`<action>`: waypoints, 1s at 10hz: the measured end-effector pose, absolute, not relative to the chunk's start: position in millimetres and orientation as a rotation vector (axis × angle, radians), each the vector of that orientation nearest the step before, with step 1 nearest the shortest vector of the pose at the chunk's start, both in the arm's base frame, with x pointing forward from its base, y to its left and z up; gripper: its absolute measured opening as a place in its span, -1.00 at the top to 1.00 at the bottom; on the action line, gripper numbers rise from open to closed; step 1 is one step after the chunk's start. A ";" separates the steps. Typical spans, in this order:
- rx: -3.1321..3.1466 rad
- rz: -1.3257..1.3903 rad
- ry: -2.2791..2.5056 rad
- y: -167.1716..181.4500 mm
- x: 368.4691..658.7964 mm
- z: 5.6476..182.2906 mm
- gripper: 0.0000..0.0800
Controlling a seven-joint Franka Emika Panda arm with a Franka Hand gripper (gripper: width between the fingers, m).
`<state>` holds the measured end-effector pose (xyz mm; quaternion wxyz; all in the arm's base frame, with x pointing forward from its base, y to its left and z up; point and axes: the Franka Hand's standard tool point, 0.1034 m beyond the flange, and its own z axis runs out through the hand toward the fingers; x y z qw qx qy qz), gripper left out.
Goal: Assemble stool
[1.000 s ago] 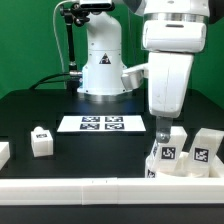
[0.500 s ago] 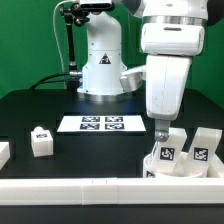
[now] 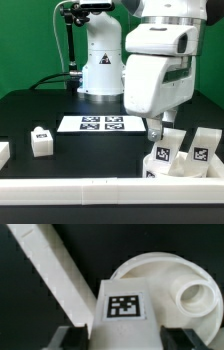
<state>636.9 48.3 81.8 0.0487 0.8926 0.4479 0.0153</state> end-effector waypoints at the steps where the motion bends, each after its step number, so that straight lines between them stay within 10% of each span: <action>1: 2.791 0.054 1.220 46.8 636.9 81.8 0.14; 10: 3.067 0.104 0.260 45.2 637.4 81.5 0.14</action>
Offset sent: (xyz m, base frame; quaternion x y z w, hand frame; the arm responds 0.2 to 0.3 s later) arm 0.0000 0.0000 0.0000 0.0000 0.0000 0.1938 0.9810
